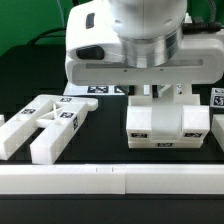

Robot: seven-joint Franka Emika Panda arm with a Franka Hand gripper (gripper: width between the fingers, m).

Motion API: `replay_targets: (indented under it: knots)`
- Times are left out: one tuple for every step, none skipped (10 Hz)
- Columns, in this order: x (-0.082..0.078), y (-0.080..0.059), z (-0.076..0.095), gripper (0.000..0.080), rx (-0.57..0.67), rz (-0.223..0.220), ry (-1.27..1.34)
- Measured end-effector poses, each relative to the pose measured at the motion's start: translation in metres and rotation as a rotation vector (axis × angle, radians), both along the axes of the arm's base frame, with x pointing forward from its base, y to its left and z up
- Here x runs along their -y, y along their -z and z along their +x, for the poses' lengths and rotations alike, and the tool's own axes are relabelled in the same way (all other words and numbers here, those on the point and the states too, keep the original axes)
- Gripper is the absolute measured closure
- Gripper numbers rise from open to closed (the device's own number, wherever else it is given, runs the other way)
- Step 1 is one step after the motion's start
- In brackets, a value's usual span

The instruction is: Assemble chair

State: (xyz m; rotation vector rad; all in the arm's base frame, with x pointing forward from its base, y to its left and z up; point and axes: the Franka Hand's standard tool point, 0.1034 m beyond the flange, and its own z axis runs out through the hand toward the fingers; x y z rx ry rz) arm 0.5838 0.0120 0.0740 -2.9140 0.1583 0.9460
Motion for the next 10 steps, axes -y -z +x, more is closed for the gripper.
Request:
replay_targets:
  knots:
    - [0.001,0.000,-0.006,0.0545,-0.031,0.003,0.002]
    - [0.003,0.001,-0.017,0.0545,-0.135,0.012,0.004]
    - [0.005,0.006,-0.016,0.0545,-0.194,0.025,-0.007]
    - [0.006,0.006,-0.016,0.0545,-0.259,0.033,-0.013]
    - [0.006,0.006,-0.011,0.0545,-0.247,0.033,-0.017]
    - [0.004,0.005,-0.008,0.0545,-0.215,0.029,-0.018]
    - [0.003,0.006,-0.010,0.0545,-0.221,0.031,-0.017]
    - [0.005,0.009,-0.011,0.0545,-0.230,0.030,-0.015]
    - [0.005,0.009,-0.010,0.0545,-0.223,0.029,-0.014]
    - [0.006,0.009,-0.010,0.0545,-0.222,0.029,-0.012]
